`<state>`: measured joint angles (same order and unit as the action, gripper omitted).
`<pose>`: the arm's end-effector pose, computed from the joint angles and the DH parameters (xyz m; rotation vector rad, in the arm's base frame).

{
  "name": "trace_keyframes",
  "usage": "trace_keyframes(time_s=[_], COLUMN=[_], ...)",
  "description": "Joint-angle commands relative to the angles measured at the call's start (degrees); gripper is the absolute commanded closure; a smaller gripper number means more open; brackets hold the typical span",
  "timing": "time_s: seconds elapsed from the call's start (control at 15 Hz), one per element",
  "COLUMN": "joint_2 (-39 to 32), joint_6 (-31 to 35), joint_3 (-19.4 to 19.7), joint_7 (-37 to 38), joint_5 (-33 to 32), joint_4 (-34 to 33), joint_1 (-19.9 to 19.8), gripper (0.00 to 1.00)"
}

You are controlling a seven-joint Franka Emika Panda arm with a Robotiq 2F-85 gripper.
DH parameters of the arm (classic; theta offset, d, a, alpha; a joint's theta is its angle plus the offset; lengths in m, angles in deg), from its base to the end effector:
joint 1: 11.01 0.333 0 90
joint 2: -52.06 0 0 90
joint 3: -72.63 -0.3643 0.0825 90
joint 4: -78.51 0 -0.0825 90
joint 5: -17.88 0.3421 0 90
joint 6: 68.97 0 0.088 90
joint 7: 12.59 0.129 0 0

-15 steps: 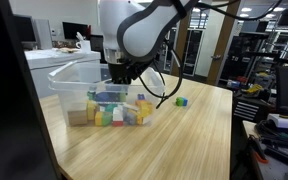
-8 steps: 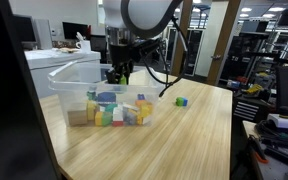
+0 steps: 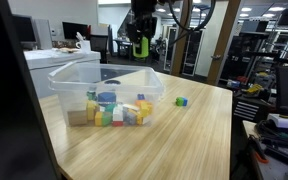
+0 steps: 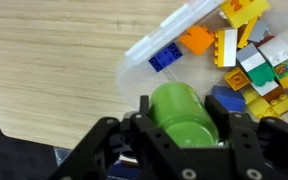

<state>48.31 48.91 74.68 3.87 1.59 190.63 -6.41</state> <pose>0.5441 0.0042 0.4930 2.8883 -0.1640 0.1113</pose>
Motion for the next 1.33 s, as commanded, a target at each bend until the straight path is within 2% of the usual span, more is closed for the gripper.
trace_keyframes(time_s=[0.0,0.33,0.67,1.0,1.27], joint_2=[4.9,6.7,3.4,-3.3,-7.8], joint_6=[-1.4,3.0,12.1,20.3,23.1], joint_3=[0.8,2.9,4.7,6.8,7.9], joint_7=[0.8,1.0,2.0,2.7,4.0], joint_5=[-2.3,-4.8,-9.3,-11.4,-10.6], joint_4=[2.6,7.2,14.2,17.2,15.7], joint_1=[-2.9,-7.1,-10.0,-10.5,-9.8], gripper=[0.68,0.68,0.68,0.68,0.68])
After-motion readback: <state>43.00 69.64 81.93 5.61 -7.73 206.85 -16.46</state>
